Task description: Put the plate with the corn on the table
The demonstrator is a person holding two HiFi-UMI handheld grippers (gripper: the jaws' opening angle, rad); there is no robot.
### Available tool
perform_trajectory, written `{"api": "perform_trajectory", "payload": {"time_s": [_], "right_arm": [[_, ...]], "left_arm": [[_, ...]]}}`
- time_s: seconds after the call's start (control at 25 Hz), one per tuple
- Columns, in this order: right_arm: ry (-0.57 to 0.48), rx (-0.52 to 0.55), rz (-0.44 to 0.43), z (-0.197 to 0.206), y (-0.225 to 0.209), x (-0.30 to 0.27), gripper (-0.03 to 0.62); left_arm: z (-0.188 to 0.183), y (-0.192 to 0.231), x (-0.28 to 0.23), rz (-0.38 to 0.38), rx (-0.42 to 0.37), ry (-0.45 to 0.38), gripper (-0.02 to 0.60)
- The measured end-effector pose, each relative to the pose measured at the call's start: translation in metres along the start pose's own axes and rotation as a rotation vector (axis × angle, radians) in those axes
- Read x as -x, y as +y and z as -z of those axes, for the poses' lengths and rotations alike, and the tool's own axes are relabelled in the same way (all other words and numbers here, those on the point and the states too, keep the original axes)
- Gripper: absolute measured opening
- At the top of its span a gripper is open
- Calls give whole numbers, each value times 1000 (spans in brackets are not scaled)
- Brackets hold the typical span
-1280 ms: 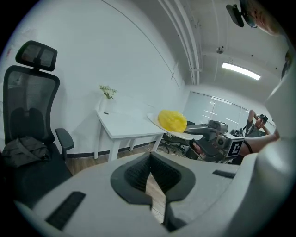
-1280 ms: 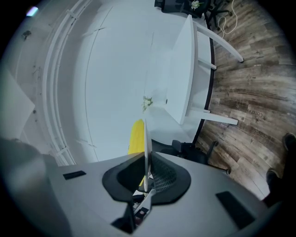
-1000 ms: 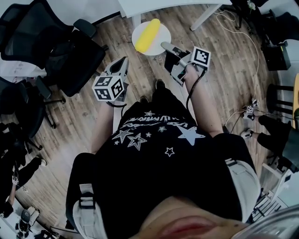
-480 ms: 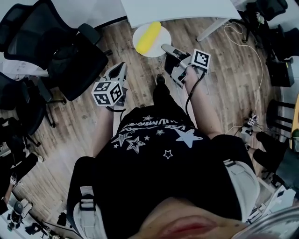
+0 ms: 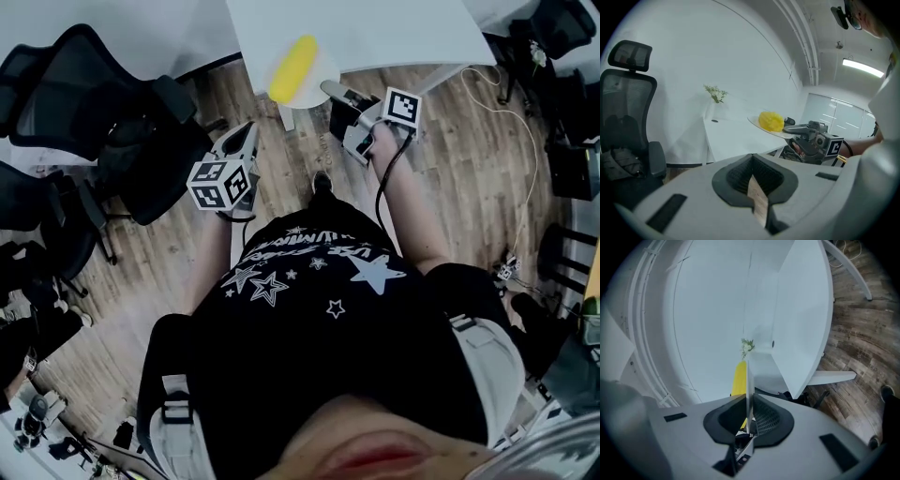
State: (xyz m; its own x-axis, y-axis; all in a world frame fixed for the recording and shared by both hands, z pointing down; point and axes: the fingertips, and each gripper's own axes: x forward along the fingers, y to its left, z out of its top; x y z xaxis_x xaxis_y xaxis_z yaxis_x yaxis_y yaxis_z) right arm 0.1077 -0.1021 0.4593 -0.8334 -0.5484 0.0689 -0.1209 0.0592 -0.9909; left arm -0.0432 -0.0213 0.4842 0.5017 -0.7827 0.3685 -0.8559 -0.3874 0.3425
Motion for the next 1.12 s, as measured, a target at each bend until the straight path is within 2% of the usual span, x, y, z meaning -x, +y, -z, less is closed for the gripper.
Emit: {"api": "perform_trajectory", "payload": {"time_s": [0.32, 0.6, 0.84, 1.12], "right_arm": [[69, 5, -7, -74, -9, -27, 29], [139, -11, -17, -107, -21, -56, 31], [170, -10, -18, -120, -31, -79, 32], [203, 28, -5, -129, -42, -125, 32]], "left_arm": [[-29, 13, -52, -85, 7, 8, 8], [-54, 43, -86, -202, 61, -48, 8], [-64, 57, -104, -205, 54, -30, 6], [-69, 108, -129, -192, 106, -11, 6]]}}
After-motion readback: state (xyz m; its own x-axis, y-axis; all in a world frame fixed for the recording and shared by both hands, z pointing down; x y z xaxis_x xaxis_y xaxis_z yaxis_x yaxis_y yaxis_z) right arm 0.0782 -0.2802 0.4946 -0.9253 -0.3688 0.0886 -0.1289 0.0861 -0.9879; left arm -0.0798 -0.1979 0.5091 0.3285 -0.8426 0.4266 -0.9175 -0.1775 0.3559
